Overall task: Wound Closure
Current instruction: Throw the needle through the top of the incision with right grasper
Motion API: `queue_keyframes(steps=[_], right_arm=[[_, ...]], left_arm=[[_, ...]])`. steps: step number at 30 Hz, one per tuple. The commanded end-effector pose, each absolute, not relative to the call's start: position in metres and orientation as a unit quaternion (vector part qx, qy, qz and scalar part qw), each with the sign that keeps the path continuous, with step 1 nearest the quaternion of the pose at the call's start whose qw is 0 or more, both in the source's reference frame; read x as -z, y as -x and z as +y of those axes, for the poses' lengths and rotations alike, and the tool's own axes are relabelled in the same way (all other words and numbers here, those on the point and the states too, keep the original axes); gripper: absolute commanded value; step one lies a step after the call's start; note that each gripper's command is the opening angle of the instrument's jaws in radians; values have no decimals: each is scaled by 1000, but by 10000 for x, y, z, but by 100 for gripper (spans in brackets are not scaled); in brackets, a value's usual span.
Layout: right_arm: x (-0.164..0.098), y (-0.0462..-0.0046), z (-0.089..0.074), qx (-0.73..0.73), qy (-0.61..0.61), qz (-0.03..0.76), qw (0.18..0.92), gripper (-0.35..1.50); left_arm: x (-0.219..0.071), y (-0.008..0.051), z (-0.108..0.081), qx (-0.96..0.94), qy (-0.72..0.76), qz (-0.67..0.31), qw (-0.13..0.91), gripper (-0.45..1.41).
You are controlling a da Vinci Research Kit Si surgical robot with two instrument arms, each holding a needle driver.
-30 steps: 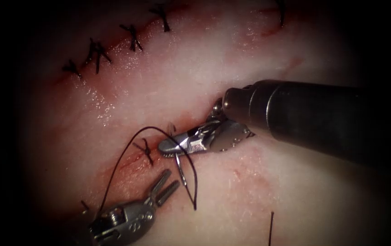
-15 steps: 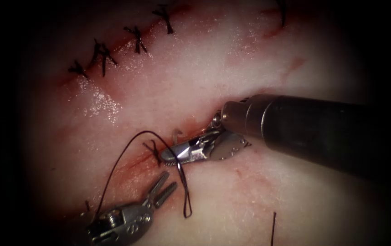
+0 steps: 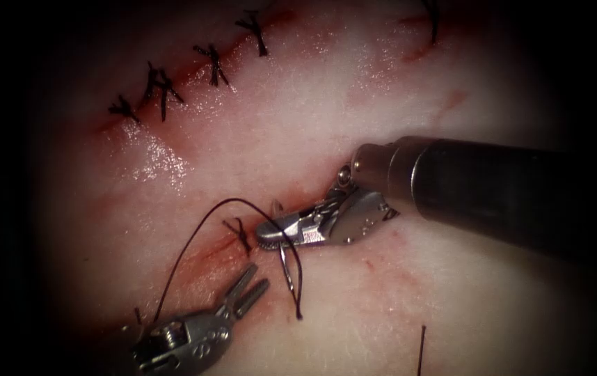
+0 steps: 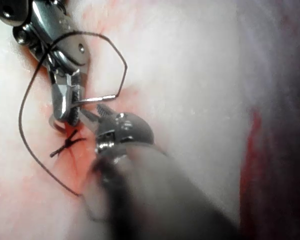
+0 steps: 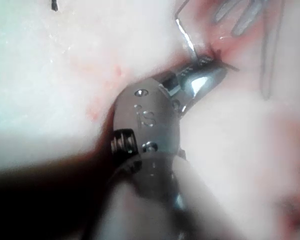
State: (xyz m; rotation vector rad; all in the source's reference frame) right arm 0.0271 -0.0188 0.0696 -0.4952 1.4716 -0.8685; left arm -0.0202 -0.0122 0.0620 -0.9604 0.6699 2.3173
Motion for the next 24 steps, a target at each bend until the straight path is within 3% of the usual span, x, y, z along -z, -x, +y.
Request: queue_keyframes(steps=[1,24], right_arm=[[-705,-279,-187,375,214,645,631,-35],[-728,-261,-203,319,179,642,674,-35]], left_arm=[[-626,207,-120,-859,357,249,269,-15],[-622,204,-119,-860,357,247,269,-23]])
